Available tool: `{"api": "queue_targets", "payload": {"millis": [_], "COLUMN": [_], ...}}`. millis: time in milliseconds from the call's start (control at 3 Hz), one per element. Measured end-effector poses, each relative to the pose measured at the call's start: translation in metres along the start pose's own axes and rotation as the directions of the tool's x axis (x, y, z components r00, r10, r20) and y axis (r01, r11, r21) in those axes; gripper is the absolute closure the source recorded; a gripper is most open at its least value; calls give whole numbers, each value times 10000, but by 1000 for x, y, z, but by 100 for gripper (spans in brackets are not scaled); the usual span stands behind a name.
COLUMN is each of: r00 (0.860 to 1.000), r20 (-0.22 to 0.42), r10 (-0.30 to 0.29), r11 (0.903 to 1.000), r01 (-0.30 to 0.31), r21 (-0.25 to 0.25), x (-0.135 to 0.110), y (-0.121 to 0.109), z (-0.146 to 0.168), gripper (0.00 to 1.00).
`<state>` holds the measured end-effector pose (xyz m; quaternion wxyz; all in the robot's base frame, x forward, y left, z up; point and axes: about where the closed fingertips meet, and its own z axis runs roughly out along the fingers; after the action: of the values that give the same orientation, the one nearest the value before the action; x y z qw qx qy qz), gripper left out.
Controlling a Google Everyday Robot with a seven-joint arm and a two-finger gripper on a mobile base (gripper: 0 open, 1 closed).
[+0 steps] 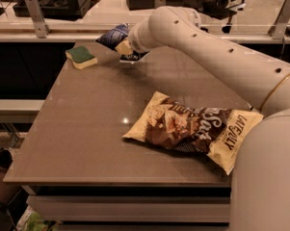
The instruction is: Move blue chip bag near sponge
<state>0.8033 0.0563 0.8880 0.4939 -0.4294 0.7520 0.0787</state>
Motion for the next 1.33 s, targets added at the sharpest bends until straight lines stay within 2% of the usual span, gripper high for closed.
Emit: {"api": "queue_targets", "payload": {"millis": [667,1000,1333], "r00": [9982,9983,9984], "r20": [598,574,568], "r10": [25,27,25], "r11": [10000,10000,9999], "r01": [-21,-22,-18], "r21": [-64,-93,-124], "x": [-17,-16,-16], "y": [8,9,11], "z": [27,28,30], "gripper": [100,82,60]}}
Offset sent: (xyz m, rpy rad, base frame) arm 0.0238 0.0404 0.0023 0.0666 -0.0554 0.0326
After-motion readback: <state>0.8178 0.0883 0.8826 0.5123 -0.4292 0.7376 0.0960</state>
